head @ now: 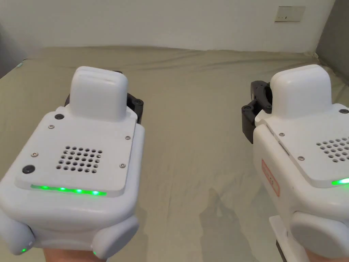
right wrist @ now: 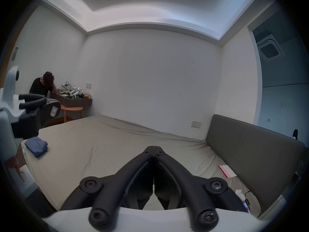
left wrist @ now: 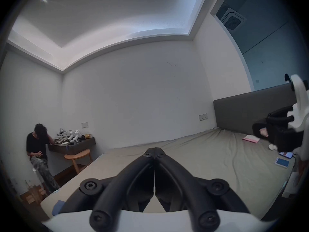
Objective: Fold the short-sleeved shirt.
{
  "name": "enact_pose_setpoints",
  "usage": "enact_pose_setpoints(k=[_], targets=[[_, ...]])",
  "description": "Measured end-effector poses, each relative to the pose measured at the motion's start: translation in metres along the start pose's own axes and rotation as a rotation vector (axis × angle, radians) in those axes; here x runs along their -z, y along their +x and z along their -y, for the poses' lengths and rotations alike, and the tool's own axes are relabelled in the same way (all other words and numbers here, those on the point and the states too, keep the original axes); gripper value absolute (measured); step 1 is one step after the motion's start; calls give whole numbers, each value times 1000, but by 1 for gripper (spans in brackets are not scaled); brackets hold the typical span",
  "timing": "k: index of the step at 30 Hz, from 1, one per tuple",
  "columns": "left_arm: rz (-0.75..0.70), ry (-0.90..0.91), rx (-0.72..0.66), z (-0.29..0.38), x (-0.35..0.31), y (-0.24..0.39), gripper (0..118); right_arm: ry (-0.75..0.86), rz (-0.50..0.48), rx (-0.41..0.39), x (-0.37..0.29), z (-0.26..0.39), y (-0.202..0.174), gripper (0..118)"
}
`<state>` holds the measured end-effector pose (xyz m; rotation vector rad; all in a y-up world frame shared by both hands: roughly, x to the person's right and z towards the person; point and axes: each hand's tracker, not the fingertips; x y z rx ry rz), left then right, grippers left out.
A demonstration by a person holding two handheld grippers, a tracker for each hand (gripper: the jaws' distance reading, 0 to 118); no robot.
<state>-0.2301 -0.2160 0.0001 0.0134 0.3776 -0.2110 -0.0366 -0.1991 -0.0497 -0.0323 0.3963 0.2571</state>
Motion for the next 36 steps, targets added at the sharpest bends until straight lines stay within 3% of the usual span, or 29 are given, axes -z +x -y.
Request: enact_pose_setpoints(k=[3, 6, 13, 26, 36], targets=[[94, -40, -85, 0, 1, 0, 0, -6, -7, -4, 0, 3, -3, 2], [54, -41, -80, -1, 2, 2, 0, -49, 7, -28, 9, 9, -9, 2], [40, -6, -29, -3, 0, 9, 0, -25, -12, 7, 6, 8, -10, 2], [76, -21, -117, -12, -3, 9, 0, -2, -27, 27, -1, 5, -9, 2], [42, 10, -59, -11, -5, 16, 0, 4, -24, 41, -4, 7, -8, 2]])
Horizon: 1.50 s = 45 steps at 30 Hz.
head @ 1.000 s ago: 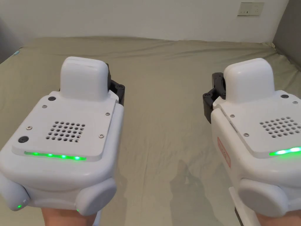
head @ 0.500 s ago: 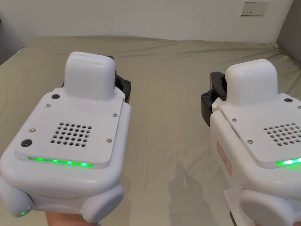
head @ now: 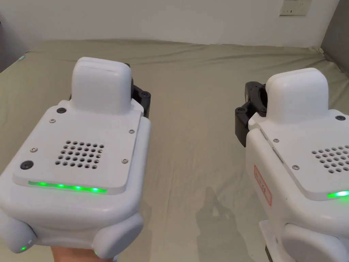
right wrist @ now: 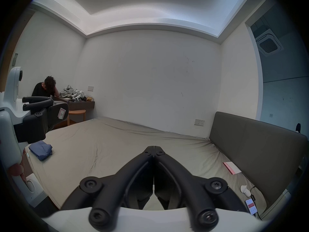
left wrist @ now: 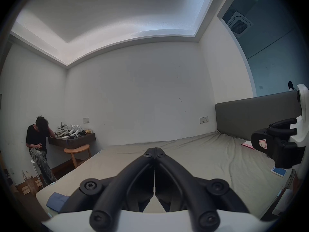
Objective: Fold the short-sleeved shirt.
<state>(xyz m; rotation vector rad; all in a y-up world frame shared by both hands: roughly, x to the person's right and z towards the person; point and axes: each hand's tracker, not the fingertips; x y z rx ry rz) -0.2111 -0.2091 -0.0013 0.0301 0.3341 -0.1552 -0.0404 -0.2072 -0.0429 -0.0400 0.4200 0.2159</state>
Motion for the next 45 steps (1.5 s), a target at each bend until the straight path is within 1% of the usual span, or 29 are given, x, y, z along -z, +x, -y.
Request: enact_pose_setpoints(k=[3, 9, 18, 21, 24, 25, 26, 28, 29, 30, 31, 32, 33, 34, 36, 39, 40, 41, 42, 44, 45], targets=[[-2, -1, 20, 2, -1, 2, 0, -4, -4, -5, 0, 1, -1, 2], [6, -8, 4, 3, -2, 1, 0, 0, -11, -14, 0, 0, -3, 2], [4, -10, 2, 3, -1, 3, 0, 5, -24, 1, 0, 0, -4, 2], [2, -12, 2, 4, 0, 2, 0, 14, -9, -9, -1, 1, -4, 2], [-2, -16, -1, 5, 1, 1, 0, 19, -5, -3, 0, 1, -3, 3], [-6, -22, 4, 6, 2, 1, 7, 25, 6, 1, 0, 2, -3, 16], [-8, -26, 8, 6, 2, 0, 19, 30, 11, 5, 0, 2, -2, 38], [-6, -37, 14, 7, 4, 0, 47, 30, 3, -5, 1, 2, -1, 110], [-4, -44, 17, 8, 4, -2, 58, 39, 8, -13, 0, 4, -1, 118], [8, -46, 15, 9, 4, -1, 74, 76, 25, -28, -2, 5, -2, 118], [3, -52, 20, 10, 5, 0, 103, 68, 25, -37, -3, 6, -4, 118], [-5, -56, 27, 11, 7, 1, 118, 62, 33, -47, -3, 5, -7, 118], [-32, 6, 40, 12, 3, 0, 116, 57, 39, -54, -3, 4, -9, 118], [-1, -23, 28, 13, 2, 2, 118, 53, 39, -56, -2, 4, -7, 118], [-8, -30, 37, 11, 0, 0, 118, 10, 31, -30, -1, 2, -6, 118], [-13, -18, 37, 10, -3, -1, 118, -53, -42, 77, 1, -1, 3, 118], [-17, -12, 33, 10, -4, -3, 118, -66, -65, 128, 1, -3, 5, 118], [-17, -10, 28, 8, -3, -4, 118, -78, -67, 180, 1, -6, 6, 118], [-15, -10, 22, 7, -4, -5, 118, -122, -29, 220, 3, -10, 10, 118], [-14, -11, 9, 6, -5, -8, 118, -202, 21, 253, 5, -17, 10, 118], [-16, -9, 4, 5, -3, -7, 118, -228, 29, 270, 6, -20, 11, 118]])
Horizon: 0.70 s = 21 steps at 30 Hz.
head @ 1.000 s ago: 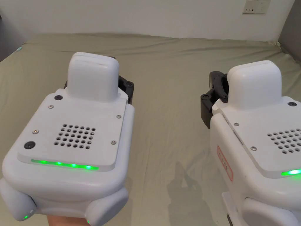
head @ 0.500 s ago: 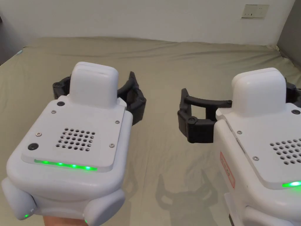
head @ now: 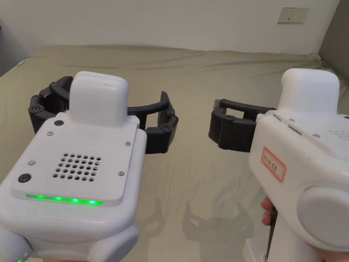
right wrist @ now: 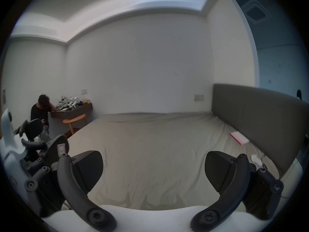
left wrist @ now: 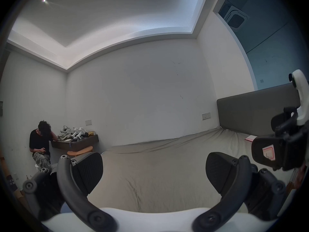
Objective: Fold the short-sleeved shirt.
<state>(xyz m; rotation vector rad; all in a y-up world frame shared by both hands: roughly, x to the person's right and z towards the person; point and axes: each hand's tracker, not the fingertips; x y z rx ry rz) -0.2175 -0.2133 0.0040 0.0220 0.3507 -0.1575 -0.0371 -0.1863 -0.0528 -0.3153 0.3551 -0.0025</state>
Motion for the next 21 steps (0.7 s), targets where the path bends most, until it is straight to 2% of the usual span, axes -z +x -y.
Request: enact_pose_setpoints(k=[4, 6, 21], targets=[[-7, 2, -3, -1, 0, -1, 118, -105, -2, 37, 4, -11, 5, 118], [-12, 4, -4, -1, -1, -2, 118, -130, 5, 29, 5, -17, 7, 118], [0, -8, -6, -1, 5, 4, 118, -107, 28, -11, 7, -14, 4, 118]])
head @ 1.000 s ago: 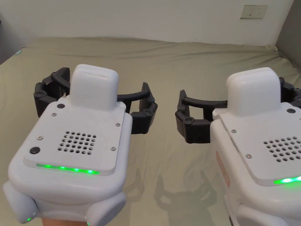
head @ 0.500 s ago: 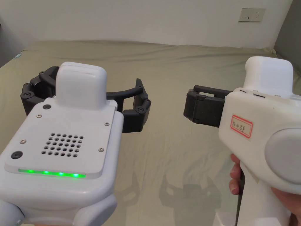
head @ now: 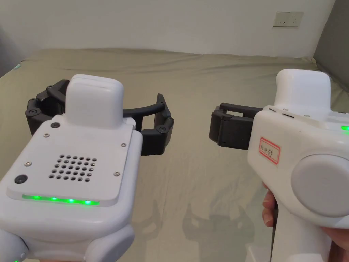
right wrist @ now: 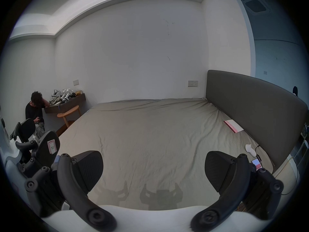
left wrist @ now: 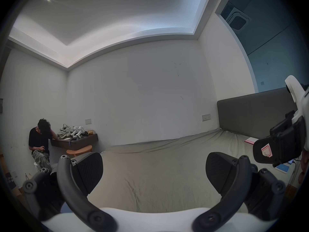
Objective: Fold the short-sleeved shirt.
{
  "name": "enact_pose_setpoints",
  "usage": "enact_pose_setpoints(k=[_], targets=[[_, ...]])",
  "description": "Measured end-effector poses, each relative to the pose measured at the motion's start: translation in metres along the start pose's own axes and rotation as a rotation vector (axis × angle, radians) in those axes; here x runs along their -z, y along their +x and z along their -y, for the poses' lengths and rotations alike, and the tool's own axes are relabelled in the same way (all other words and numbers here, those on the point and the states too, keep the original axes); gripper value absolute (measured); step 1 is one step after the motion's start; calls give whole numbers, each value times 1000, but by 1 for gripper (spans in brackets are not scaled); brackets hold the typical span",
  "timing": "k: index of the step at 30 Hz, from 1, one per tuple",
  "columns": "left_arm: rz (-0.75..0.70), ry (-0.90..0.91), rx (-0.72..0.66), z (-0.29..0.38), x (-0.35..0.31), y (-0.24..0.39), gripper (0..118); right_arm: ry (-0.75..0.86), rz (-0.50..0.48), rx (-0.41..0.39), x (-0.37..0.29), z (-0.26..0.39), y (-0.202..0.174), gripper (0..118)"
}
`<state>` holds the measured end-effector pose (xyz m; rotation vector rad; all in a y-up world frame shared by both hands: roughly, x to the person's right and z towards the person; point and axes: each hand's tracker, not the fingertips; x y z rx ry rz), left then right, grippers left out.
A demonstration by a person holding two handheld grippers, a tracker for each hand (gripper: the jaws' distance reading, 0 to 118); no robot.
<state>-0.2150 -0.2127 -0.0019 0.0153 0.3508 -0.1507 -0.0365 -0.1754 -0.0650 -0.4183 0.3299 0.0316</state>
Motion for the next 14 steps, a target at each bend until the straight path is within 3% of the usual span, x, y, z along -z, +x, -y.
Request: enact_pose_setpoints(k=[6, 9, 14], targets=[[-3, -2, -1, 0, 0, 0, 118, -21, -30, 0, 7, 3, 1, 118], [-2, -4, -3, 0, 1, 1, 118, -39, 30, 16, 9, 5, -1, 118], [-3, -15, -1, 3, 2, 2, 118, -28, 8, 9, 8, 9, 5, 118]])
